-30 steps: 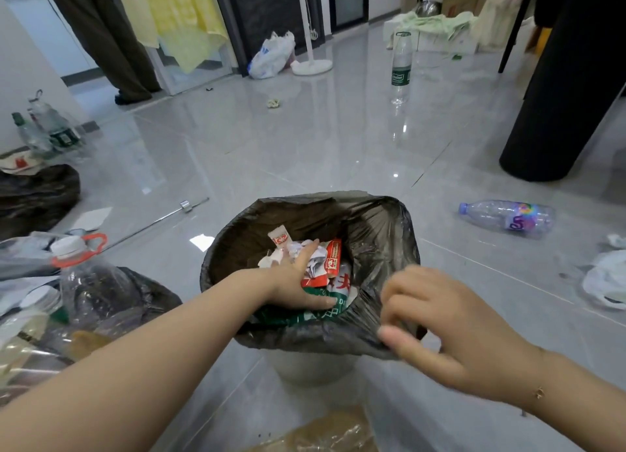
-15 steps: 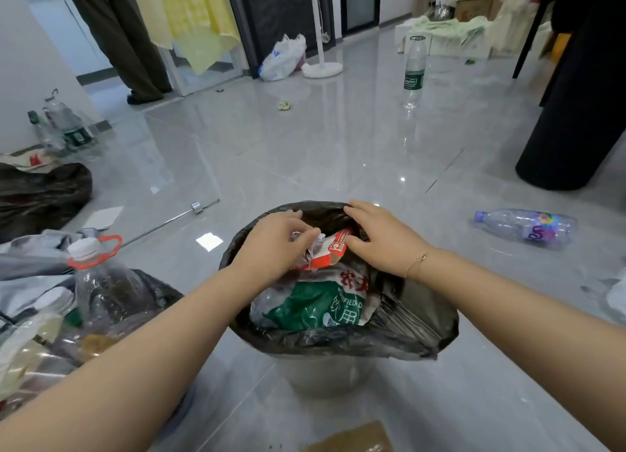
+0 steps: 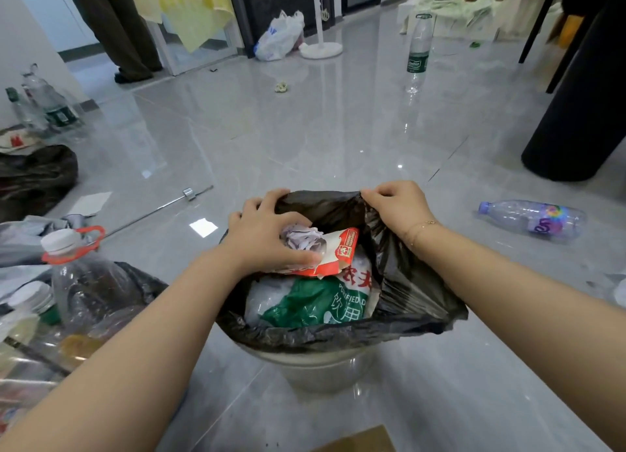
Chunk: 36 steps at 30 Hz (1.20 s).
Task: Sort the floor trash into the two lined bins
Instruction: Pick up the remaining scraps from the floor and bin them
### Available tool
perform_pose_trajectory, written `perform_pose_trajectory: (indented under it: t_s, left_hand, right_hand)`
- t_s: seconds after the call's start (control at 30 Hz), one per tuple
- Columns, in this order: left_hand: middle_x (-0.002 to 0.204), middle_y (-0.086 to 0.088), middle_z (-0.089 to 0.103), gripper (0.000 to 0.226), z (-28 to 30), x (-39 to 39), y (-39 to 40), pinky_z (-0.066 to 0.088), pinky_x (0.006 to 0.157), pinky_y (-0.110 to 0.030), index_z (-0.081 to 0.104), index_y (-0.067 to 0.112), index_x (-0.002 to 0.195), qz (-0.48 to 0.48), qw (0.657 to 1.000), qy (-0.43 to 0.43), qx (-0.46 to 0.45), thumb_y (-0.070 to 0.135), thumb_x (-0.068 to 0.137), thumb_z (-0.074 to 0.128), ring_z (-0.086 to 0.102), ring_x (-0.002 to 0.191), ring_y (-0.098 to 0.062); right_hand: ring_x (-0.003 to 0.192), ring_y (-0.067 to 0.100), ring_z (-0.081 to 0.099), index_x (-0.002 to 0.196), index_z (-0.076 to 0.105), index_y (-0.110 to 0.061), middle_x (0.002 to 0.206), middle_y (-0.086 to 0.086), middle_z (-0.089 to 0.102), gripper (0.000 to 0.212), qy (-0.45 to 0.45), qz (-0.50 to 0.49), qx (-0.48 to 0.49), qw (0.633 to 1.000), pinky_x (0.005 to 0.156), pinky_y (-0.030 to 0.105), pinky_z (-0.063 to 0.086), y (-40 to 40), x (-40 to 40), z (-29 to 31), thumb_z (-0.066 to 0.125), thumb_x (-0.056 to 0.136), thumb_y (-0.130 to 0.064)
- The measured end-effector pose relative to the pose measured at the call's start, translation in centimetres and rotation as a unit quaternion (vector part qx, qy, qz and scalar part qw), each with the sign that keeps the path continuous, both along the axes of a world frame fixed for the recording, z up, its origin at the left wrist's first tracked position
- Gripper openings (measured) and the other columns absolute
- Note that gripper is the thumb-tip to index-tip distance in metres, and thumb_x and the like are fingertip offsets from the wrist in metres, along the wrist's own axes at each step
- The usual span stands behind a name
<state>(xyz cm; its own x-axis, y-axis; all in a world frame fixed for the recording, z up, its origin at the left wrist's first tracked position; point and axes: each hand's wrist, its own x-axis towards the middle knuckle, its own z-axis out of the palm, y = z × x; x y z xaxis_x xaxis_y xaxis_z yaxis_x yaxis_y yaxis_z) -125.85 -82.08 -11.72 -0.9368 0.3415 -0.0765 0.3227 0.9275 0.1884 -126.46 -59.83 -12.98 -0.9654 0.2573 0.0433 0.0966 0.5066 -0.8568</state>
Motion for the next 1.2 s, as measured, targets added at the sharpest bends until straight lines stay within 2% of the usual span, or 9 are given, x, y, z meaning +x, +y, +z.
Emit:
perform_pose_trajectory:
  t_s: [0.1, 0.17, 0.27, 0.33, 0.47, 0.7, 0.83, 1.0, 1.2]
  left_hand:
    - [0.154, 0.01, 0.015, 0.066, 0.5, -0.7, 0.1, 0.02, 0.109, -0.044, 0.052, 0.056, 0.121, -0.009, 1.0, -0.013, -0.009, 0.079, 0.061, 0.065, 0.026, 0.134, -0.027]
    - [0.159, 0.008, 0.009, 0.078, 0.4, -0.6, 0.0, 0.013, 0.114, -0.044, 0.045, 0.056, 0.13, -0.01, 1.0, -0.022, -0.003, 0.087, 0.059, 0.056, 0.018, 0.141, -0.026]
    - [0.161, 0.006, -0.014, 0.094, 0.3, 0.2, -0.5, -0.009, 0.119, -0.045, 0.027, 0.053, 0.143, -0.02, 0.997, -0.044, 0.06, 0.094, 0.059, 0.04, -0.016, 0.148, -0.017]
    - [0.16, 0.008, -0.018, 0.094, 0.7, 1.1, -0.8, -0.013, 0.118, -0.044, 0.024, 0.049, 0.146, -0.044, 0.992, -0.019, 0.115, 0.09, 0.064, 0.04, -0.022, 0.145, -0.01]
    - [0.162, 0.011, -0.003, 0.072, 1.6, 3.8, -0.6, -0.003, 0.121, -0.039, 0.034, 0.044, 0.145, -0.085, 0.983, 0.044, 0.159, 0.075, 0.081, 0.047, -0.004, 0.148, -0.003]
    - [0.161, 0.005, 0.015, 0.071, 1.6, 6.4, -0.2, 0.018, 0.12, -0.037, 0.031, 0.041, 0.146, -0.067, 0.984, 0.063, 0.155, 0.056, 0.083, 0.057, 0.016, 0.147, -0.013]
    - [0.157, 0.011, 0.026, 0.079, 1.6, 5.6, 0.5, 0.026, 0.117, -0.039, 0.024, 0.044, 0.148, -0.049, 0.99, -0.024, 0.131, 0.069, 0.078, 0.053, 0.028, 0.143, -0.009]
    - [0.143, 0.006, 0.049, 0.067, 0.0, 5.4, 1.7, 0.034, 0.112, -0.035, 0.043, 0.046, 0.138, 0.007, 0.981, -0.161, 0.105, 0.07, 0.077, 0.058, 0.046, 0.13, -0.015]
    - [0.151, 0.013, 0.037, 0.064, 0.4, 6.1, 1.7, 0.028, 0.115, -0.034, 0.037, 0.038, 0.145, -0.008, 0.991, -0.112, 0.077, 0.06, 0.087, 0.054, 0.037, 0.138, -0.011]
  right_hand:
    - [0.092, 0.031, 0.065, 0.098, 0.067, 0.004, 0.1, 0.018, 0.069, 0.031, -0.098, -0.046, -0.167, 0.98, 0.086, 0.038, 0.053, 0.1, -0.9, 0.1, 0.066, 0.088, -0.026]
    - [0.084, 0.029, 0.064, 0.104, 0.063, 0.0, 0.097, 0.016, 0.066, 0.031, -0.154, -0.039, -0.211, 0.964, 0.076, 0.035, 0.054, 0.4, -0.9, -0.1, 0.067, 0.088, -0.026]
    - [0.074, 0.024, 0.059, 0.091, 0.064, 0.0, 0.085, 0.014, 0.062, 0.023, -0.143, -0.017, -0.176, 0.974, 0.064, 0.027, 0.048, 1.0, -0.1, -0.5, 0.063, 0.09, -0.023]
    - [0.095, 0.026, 0.063, 0.103, 0.068, 0.0, 0.102, 0.012, 0.068, 0.025, -0.097, -0.011, -0.119, 0.988, 0.085, 0.031, 0.049, 1.5, 1.3, -0.6, 0.053, 0.094, -0.018]
    - [0.12, 0.006, 0.047, 0.135, 0.052, -0.019, 0.129, -0.008, 0.054, 0.037, -0.019, 0.037, -0.064, 0.997, 0.103, 0.023, 0.034, 1.7, 5.9, 1.3, 0.044, 0.099, -0.024]
    - [0.128, 0.001, 0.038, 0.138, 0.046, -0.031, 0.141, -0.015, 0.042, 0.043, 0.024, 0.06, -0.042, 0.997, 0.113, 0.028, 0.029, 0.3, 11.9, 0.8, 0.052, 0.096, -0.027]
    - [0.141, 0.0, 0.022, 0.148, 0.028, -0.031, 0.154, -0.014, 0.025, 0.059, 0.023, 0.074, -0.078, 0.994, 0.119, 0.032, 0.02, -0.7, 13.3, -0.3, 0.053, 0.095, -0.03]
    - [0.142, -0.007, 0.003, 0.152, 0.001, -0.033, 0.158, -0.022, 0.001, 0.072, 0.007, 0.082, -0.121, 0.989, 0.119, 0.026, 0.01, -2.1, 14.3, -1.6, 0.048, 0.097, -0.035]
    - [0.142, -0.004, 0.01, 0.152, 0.004, -0.035, 0.157, -0.022, 0.007, 0.064, -0.002, 0.064, -0.195, 0.979, 0.117, 0.024, 0.012, -2.1, 14.4, -1.6, 0.04, 0.099, -0.039]
